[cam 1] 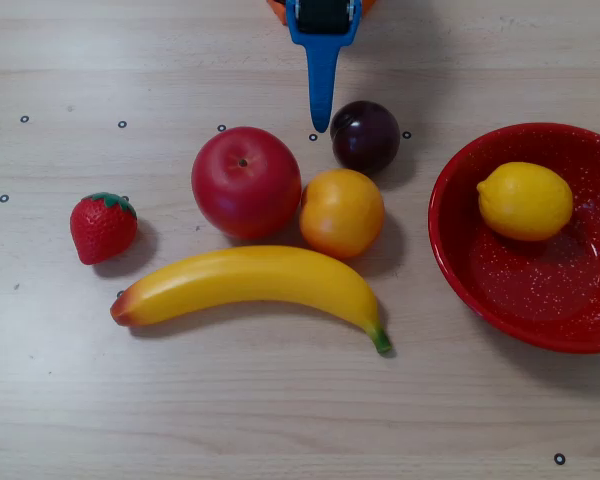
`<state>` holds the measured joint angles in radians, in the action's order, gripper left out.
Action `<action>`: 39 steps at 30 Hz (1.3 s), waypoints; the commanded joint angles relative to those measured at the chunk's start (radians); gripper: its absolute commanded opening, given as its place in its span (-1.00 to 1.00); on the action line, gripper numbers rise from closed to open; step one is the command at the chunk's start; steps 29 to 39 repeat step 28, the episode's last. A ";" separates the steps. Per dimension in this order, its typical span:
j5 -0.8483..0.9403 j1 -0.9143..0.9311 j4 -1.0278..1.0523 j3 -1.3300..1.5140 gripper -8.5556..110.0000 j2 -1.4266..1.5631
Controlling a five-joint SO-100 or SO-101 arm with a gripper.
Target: Put the lemon in the red bowl.
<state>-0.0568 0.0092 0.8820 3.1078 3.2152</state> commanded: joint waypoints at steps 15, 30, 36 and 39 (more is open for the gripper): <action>0.080 -0.014 0.000 0.011 -0.85 0.014; 0.080 -0.014 0.000 0.011 -0.85 0.014; 0.080 -0.014 0.000 0.011 -0.85 0.014; 0.080 -0.014 0.000 0.011 -0.85 0.014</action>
